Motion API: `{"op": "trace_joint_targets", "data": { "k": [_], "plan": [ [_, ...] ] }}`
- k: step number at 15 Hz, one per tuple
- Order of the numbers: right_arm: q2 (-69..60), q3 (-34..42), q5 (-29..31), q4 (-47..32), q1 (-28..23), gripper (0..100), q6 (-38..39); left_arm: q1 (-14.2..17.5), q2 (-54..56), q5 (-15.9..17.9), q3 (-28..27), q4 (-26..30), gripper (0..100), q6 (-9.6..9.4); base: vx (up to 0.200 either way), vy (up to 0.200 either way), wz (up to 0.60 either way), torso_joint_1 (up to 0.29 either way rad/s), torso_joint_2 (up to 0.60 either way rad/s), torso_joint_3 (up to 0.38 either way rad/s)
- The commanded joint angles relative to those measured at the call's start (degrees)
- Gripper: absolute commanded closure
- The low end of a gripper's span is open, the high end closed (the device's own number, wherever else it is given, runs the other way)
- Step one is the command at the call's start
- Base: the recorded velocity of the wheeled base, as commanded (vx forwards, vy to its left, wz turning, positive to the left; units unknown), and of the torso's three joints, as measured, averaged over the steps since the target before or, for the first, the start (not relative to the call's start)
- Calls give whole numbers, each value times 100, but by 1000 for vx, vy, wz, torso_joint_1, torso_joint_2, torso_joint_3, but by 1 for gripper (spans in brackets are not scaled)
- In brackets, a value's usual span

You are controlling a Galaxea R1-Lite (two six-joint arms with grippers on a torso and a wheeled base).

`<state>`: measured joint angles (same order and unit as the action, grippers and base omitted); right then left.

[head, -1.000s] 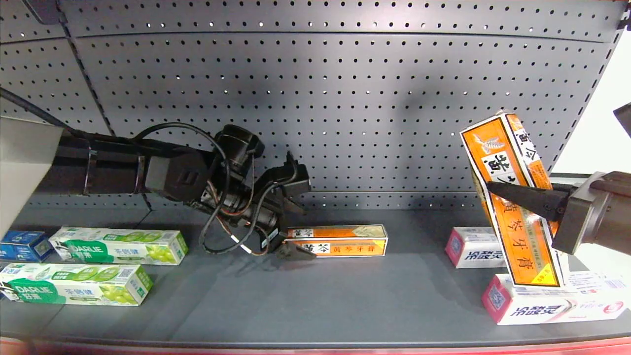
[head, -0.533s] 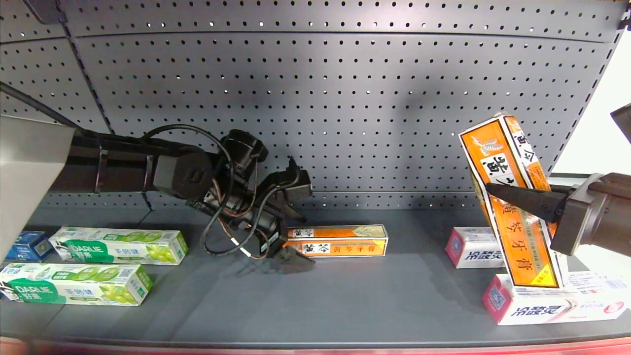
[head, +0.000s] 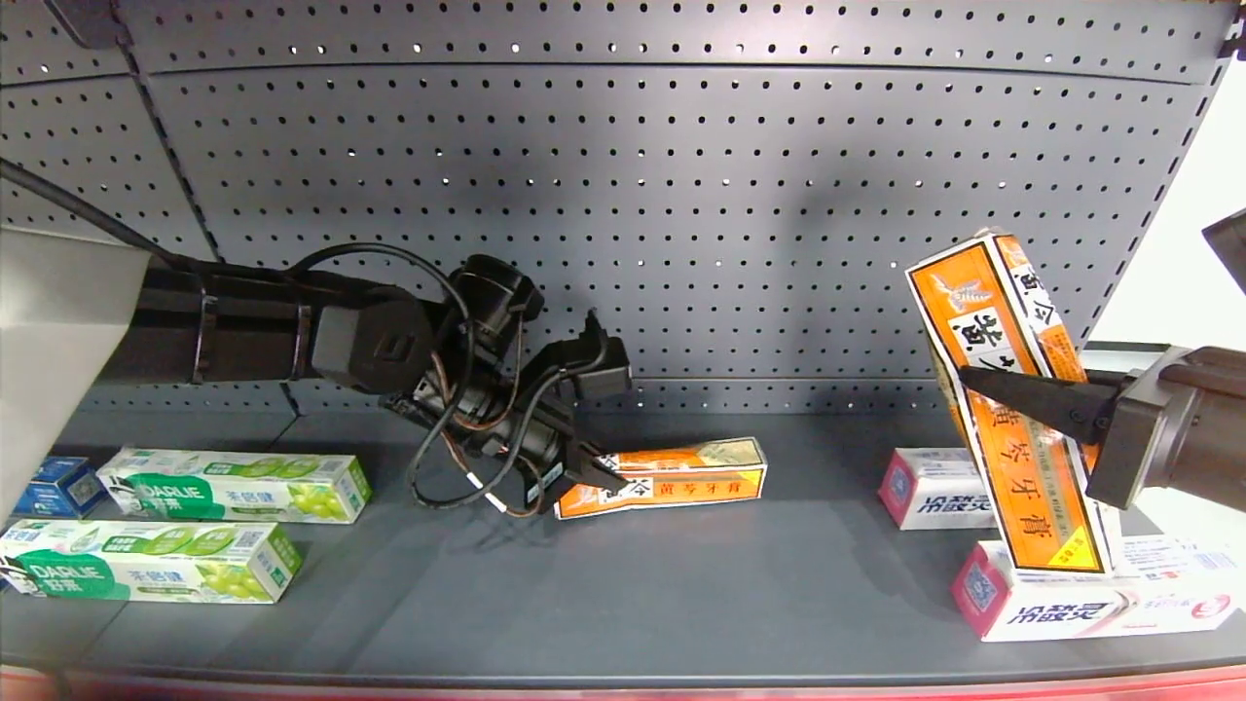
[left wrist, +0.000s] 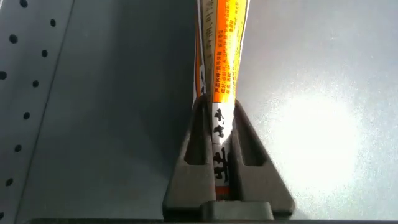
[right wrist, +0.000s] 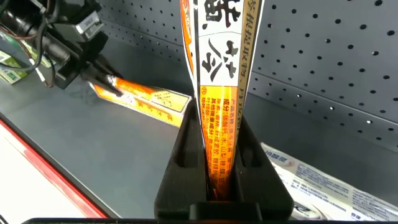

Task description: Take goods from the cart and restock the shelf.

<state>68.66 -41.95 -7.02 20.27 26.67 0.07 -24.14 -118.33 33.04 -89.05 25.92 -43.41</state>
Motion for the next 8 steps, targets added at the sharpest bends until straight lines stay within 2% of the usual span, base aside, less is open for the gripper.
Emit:
{"op": "trace_joint_targets", "data": {
  "k": [1,5,8],
  "plan": [
    [-19,20,-1,3,5,100,1,-21,30,-8,63,36,100,-36,0,0,0,0,0,0],
    [-28,38,-1,3,-4,100,1,-118,408,-8,591,27,100,-36,0,0,0,0,0,0],
    [7,20,-1,29,-4,100,1,-355,1058,-96,1399,1,100,-45,0,0,0,0,0,0]
  ]
}}
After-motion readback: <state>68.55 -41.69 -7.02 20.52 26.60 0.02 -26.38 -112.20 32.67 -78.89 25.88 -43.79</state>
